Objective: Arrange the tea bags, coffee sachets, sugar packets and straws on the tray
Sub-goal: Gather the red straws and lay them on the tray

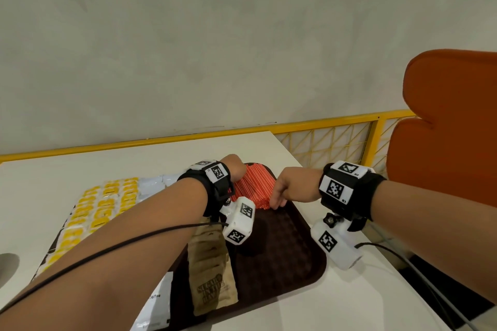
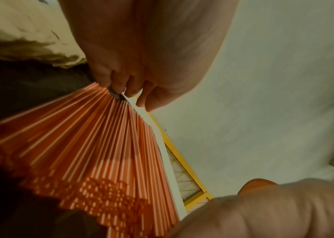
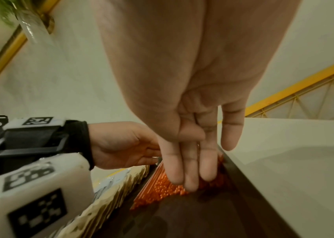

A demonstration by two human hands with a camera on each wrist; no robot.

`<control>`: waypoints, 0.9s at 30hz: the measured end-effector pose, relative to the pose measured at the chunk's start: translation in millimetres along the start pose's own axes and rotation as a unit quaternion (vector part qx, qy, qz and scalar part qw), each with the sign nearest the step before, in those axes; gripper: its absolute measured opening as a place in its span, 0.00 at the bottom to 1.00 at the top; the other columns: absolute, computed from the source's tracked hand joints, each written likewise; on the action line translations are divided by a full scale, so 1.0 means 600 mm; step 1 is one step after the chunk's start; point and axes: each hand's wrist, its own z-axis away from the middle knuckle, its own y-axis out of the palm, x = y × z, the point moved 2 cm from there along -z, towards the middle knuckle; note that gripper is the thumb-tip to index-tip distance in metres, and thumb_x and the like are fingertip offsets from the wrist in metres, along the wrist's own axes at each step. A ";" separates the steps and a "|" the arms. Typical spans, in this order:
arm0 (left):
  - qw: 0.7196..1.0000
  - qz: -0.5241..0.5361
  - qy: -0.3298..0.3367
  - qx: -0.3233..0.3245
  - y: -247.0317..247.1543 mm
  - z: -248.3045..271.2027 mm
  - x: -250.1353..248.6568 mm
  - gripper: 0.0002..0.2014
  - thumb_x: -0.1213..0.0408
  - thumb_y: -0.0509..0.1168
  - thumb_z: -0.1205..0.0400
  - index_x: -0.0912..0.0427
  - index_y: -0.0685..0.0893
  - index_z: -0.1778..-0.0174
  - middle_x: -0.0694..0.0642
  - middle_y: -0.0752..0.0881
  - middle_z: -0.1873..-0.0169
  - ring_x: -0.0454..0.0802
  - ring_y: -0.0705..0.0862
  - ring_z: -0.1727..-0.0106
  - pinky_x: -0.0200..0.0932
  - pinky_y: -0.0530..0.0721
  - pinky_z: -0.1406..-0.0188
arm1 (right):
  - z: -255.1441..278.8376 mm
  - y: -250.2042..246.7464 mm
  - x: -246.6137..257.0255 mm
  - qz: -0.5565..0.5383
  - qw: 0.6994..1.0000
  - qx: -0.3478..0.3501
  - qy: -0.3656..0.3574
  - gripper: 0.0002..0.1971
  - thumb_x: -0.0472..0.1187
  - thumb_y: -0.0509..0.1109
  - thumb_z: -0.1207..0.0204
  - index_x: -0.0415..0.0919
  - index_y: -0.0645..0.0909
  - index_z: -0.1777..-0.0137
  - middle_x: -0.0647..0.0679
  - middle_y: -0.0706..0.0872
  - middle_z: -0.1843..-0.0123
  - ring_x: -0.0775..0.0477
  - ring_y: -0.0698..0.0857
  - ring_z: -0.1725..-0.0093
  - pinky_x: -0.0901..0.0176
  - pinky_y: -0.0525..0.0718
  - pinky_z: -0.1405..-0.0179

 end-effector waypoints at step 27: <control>0.993 0.119 0.003 0.007 -0.028 0.024 0.018 0.05 0.71 0.55 0.16 0.59 0.75 0.53 0.58 0.76 0.61 0.51 0.76 0.64 0.48 0.83 0.52 | 0.002 0.010 0.019 -0.037 0.994 -0.099 0.013 0.16 0.26 0.62 0.22 0.37 0.86 0.41 0.46 0.87 0.53 0.52 0.84 0.57 0.62 0.83 0.50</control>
